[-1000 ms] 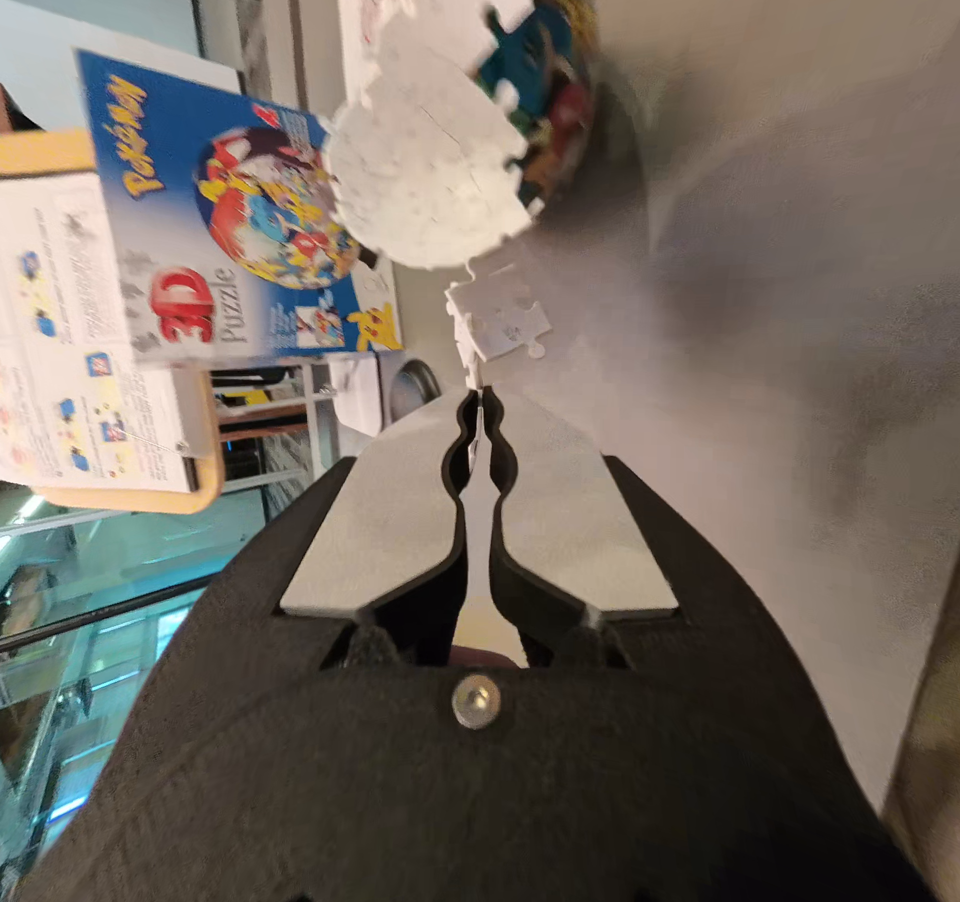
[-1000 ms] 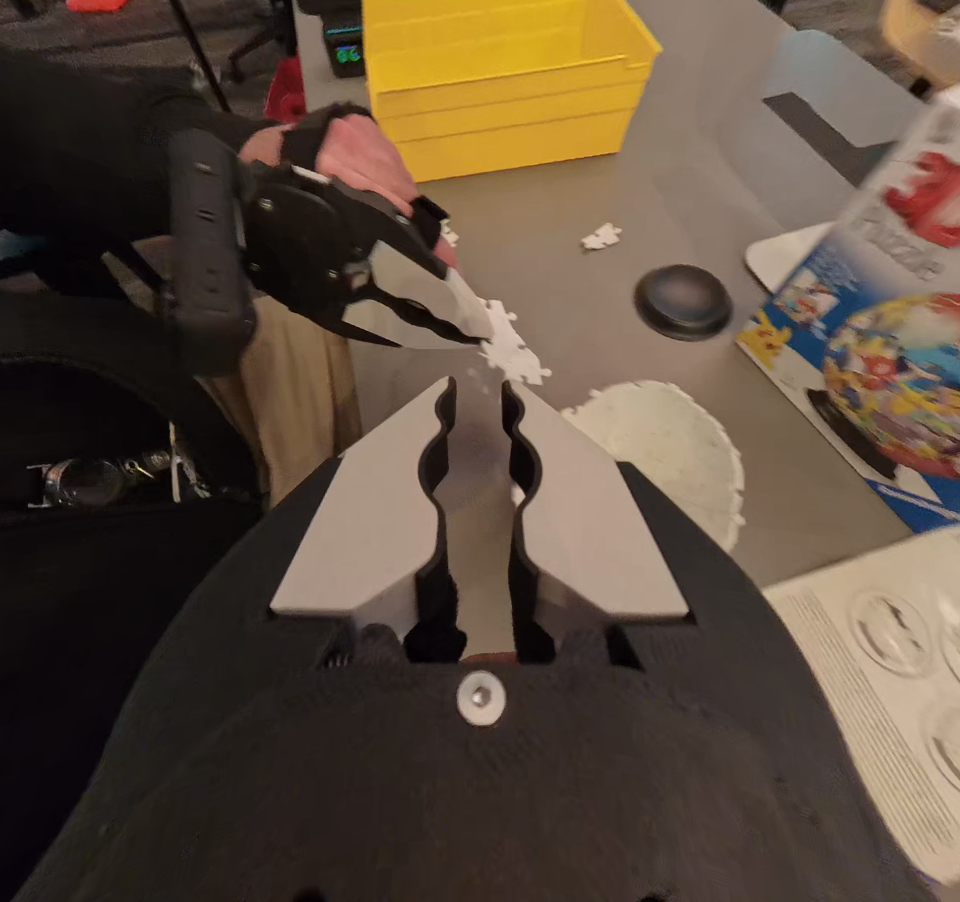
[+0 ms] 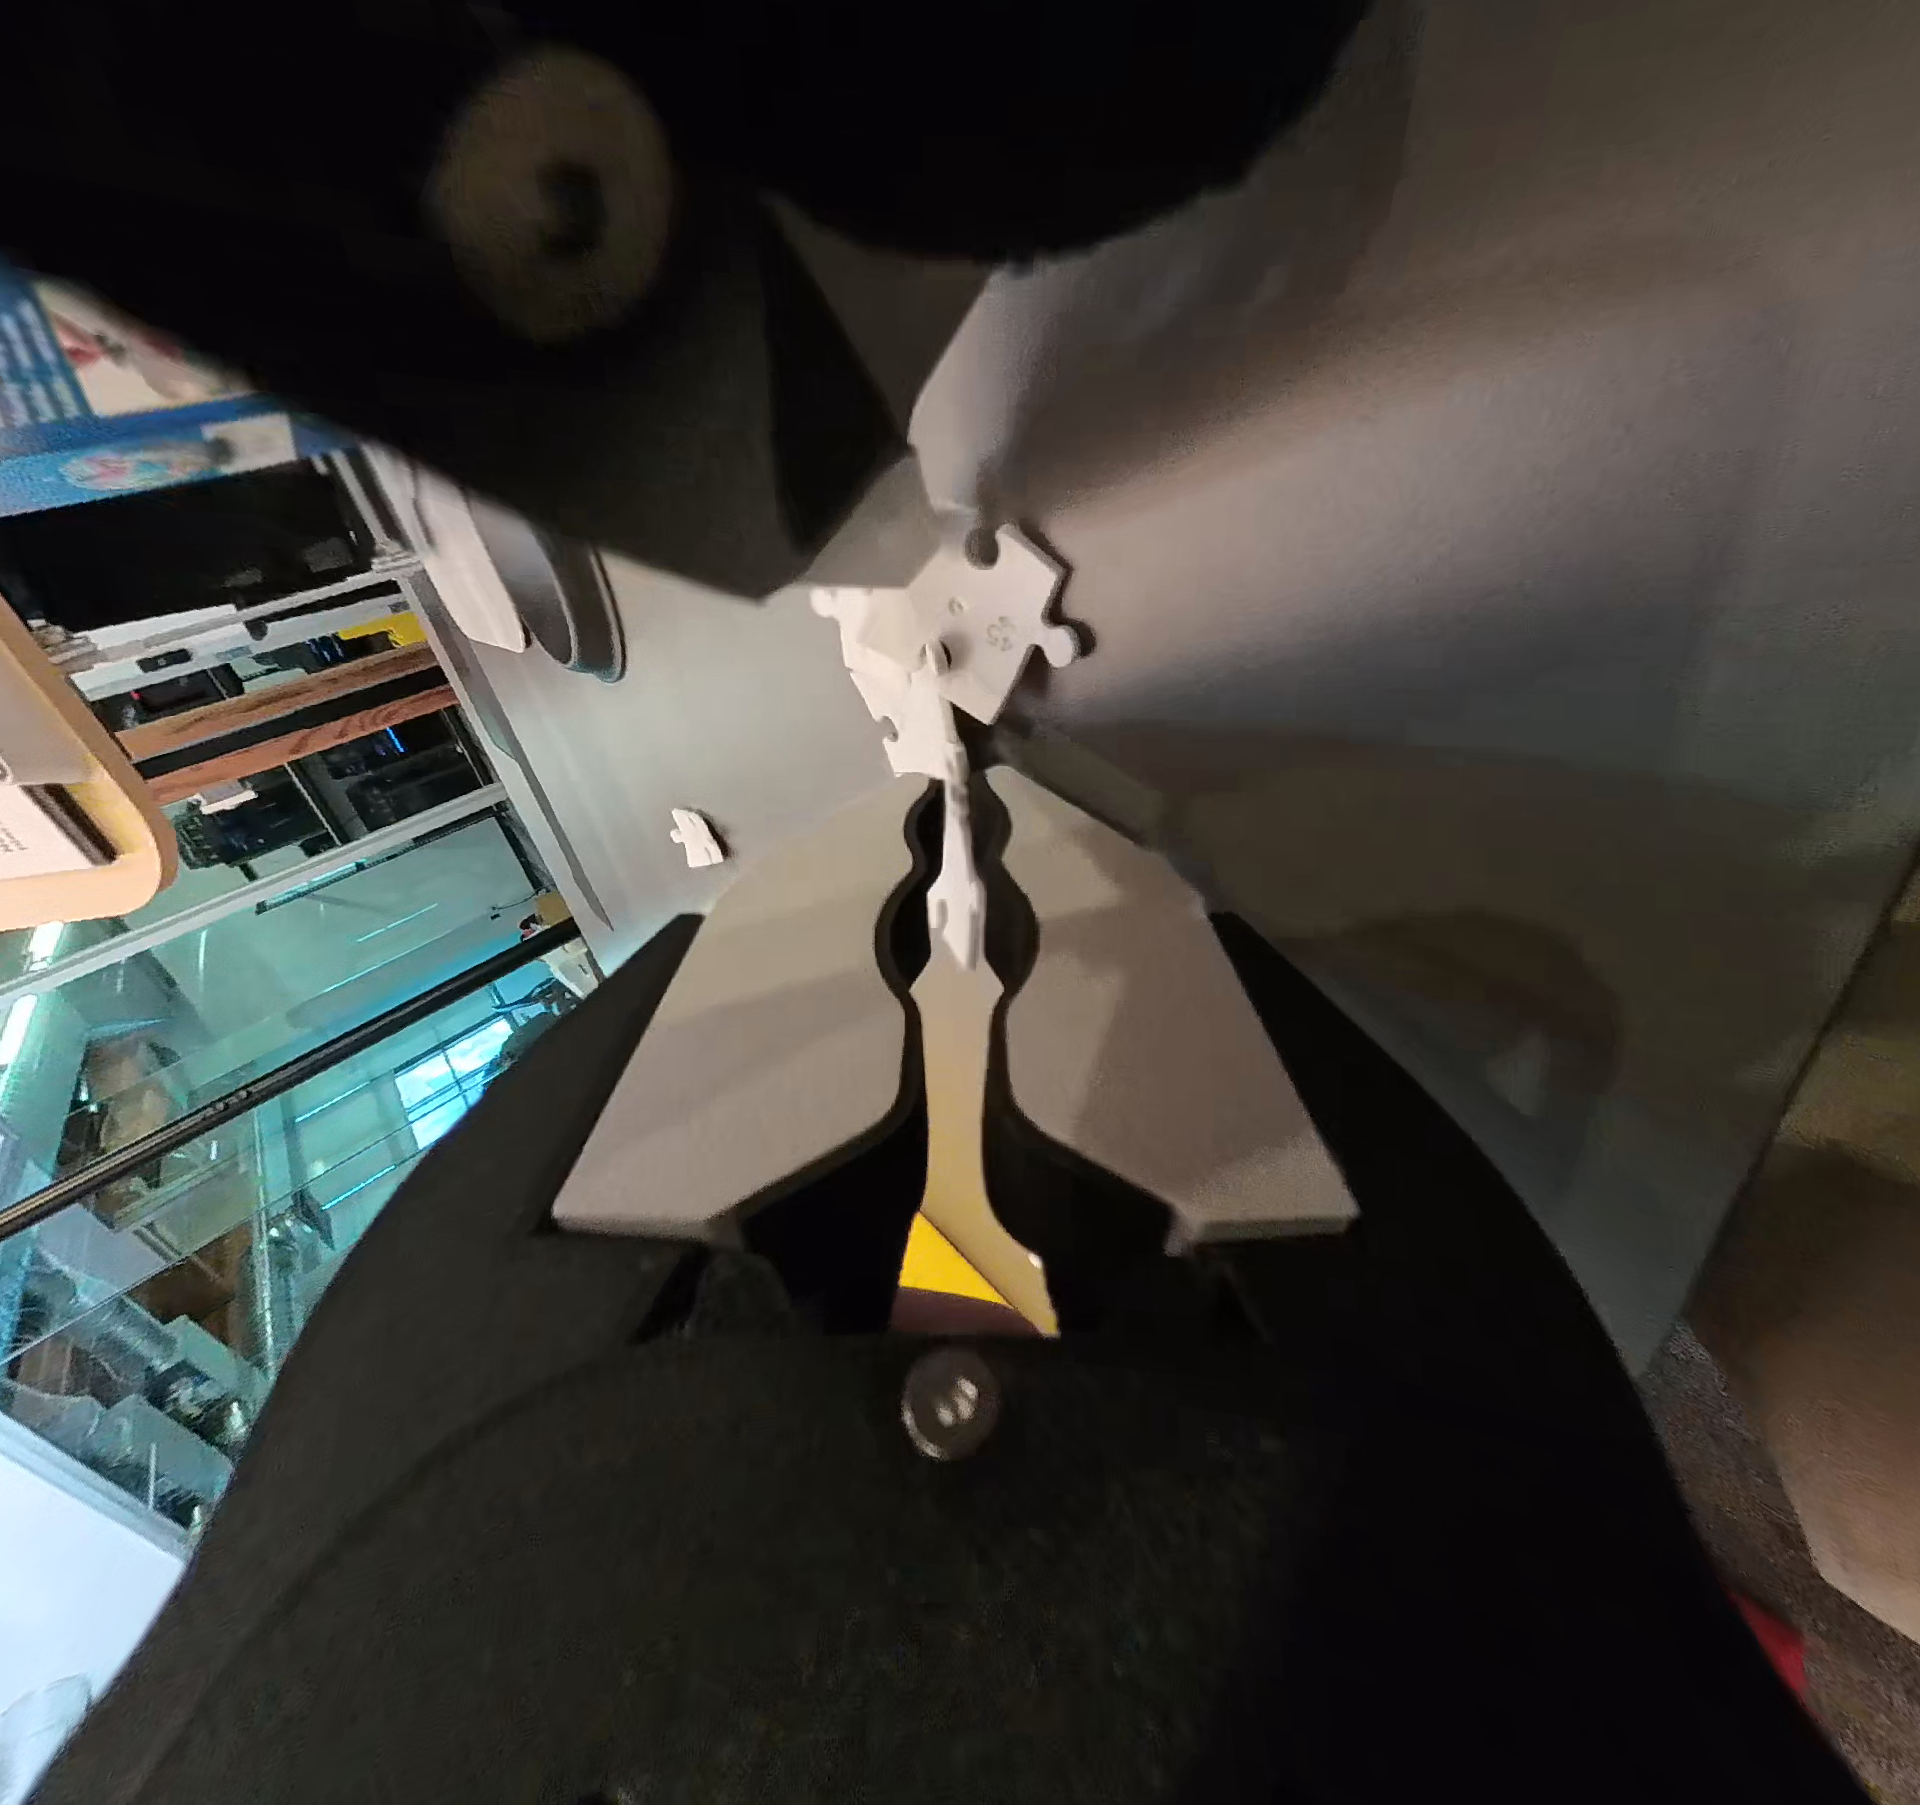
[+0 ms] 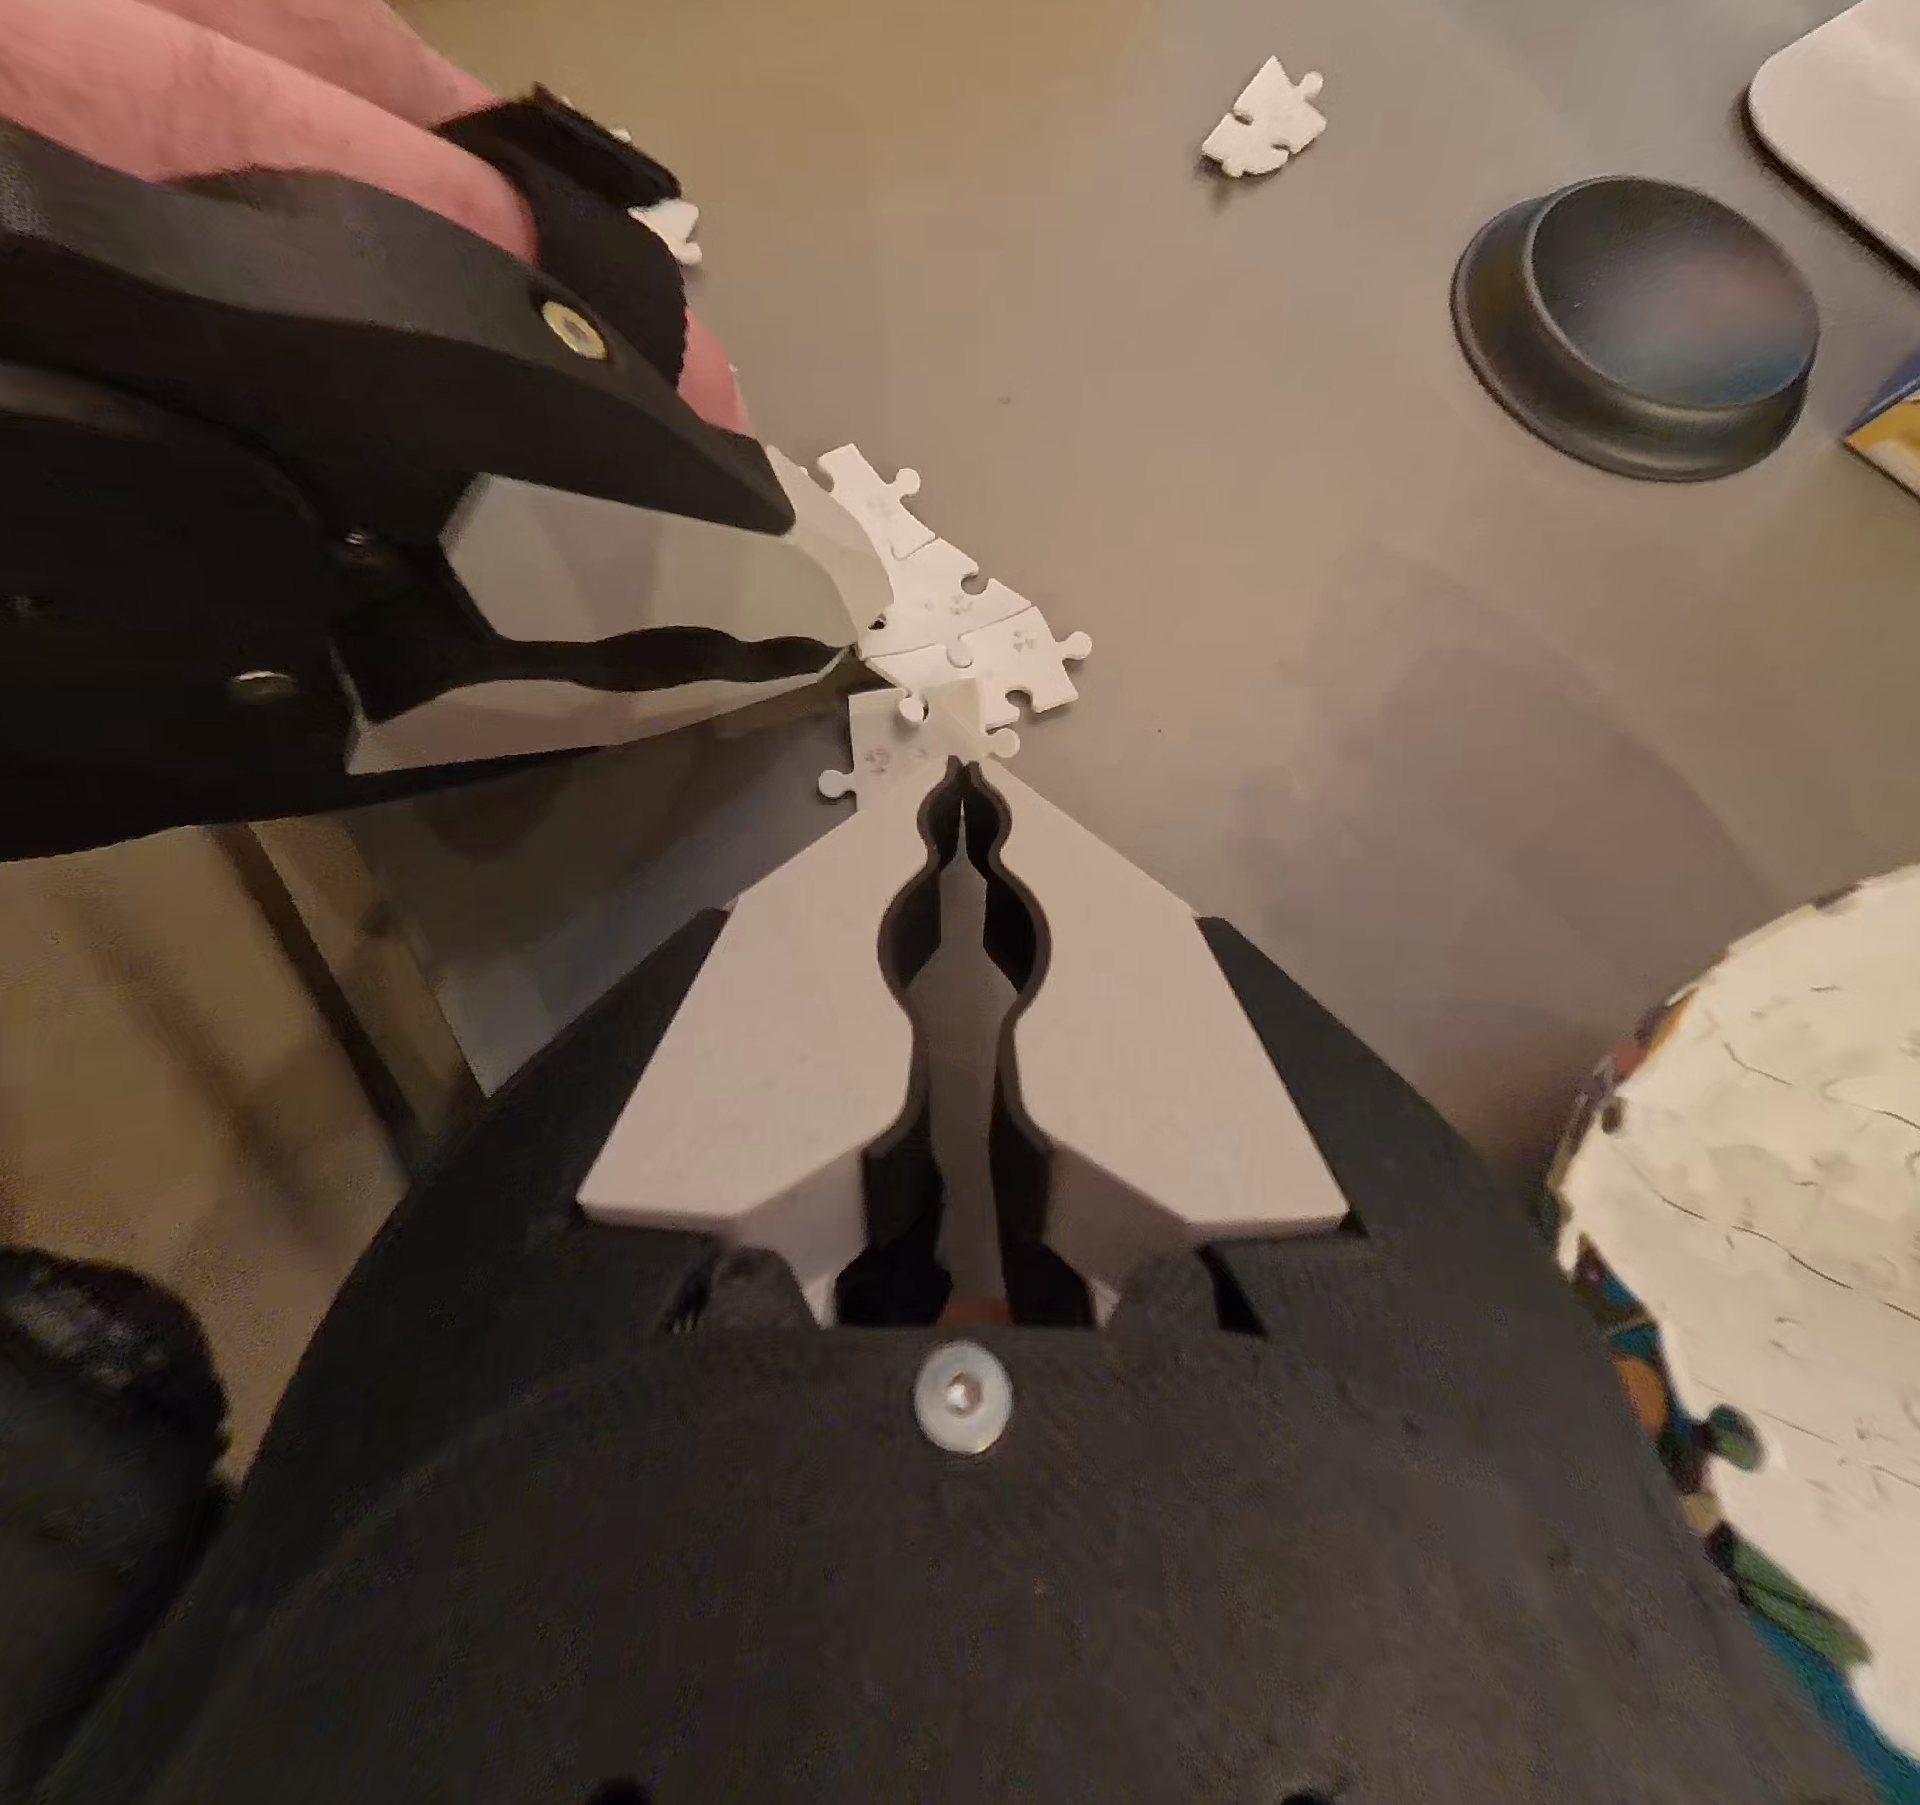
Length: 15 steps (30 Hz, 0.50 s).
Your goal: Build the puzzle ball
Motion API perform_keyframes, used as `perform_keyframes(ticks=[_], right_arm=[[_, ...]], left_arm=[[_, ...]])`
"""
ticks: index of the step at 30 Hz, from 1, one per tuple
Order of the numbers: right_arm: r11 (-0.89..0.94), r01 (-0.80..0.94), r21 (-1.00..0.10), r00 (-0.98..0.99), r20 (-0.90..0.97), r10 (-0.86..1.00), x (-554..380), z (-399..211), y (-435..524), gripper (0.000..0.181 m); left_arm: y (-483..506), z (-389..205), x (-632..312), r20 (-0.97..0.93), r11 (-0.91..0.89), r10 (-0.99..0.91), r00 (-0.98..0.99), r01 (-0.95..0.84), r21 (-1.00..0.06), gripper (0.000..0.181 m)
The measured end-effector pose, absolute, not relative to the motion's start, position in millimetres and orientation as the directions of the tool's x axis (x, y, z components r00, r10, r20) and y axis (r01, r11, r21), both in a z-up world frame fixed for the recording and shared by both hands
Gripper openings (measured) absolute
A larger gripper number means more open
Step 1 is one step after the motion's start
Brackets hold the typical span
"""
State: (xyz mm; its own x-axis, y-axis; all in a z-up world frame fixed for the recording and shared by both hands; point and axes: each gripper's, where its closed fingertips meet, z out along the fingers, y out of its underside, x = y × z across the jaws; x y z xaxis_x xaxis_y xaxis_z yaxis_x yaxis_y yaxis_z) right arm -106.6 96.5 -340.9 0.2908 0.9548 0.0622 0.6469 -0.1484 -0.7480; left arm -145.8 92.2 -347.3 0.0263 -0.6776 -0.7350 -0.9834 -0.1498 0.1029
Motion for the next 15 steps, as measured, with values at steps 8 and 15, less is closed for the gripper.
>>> perform_keyframes(ticks=[8,15], right_arm=[[-0.171,0.662,-0.73,0.288,0.037,0.957,-106.6,-346.6,96.4,0.0],[-0.188,0.65,-0.736,0.289,0.012,0.957,-106.5,-344.7,94.3,0.0]], left_arm=[[77.2,-345.5,-136.0,-0.657,-0.157,-0.739,0.15,-0.986,-0.047,0.014],[75.7,-328.4,-129.4,-0.545,-0.163,-0.782,0.301,-0.944,-0.288,0.02]])
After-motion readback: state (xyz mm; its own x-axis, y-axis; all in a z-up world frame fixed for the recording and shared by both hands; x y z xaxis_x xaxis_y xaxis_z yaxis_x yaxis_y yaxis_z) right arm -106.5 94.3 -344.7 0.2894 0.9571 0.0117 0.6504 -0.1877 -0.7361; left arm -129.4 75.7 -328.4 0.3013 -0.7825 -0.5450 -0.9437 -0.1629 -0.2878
